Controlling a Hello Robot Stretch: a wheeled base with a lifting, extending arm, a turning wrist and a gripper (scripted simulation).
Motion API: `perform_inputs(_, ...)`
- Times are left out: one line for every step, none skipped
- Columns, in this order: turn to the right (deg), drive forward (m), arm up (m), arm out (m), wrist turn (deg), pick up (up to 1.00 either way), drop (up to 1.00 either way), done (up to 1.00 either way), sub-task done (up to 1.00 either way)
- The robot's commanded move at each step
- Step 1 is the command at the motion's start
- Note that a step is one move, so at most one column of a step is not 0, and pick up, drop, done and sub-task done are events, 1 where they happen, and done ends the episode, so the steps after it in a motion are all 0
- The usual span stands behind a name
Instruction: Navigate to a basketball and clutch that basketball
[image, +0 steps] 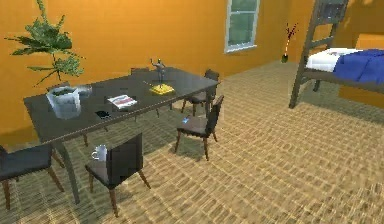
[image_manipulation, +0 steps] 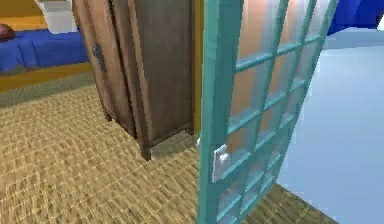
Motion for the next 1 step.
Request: perform_inputs(45.0,0.0,0.0,0.0,0.0,0.0,0.0,0.0,0.0)
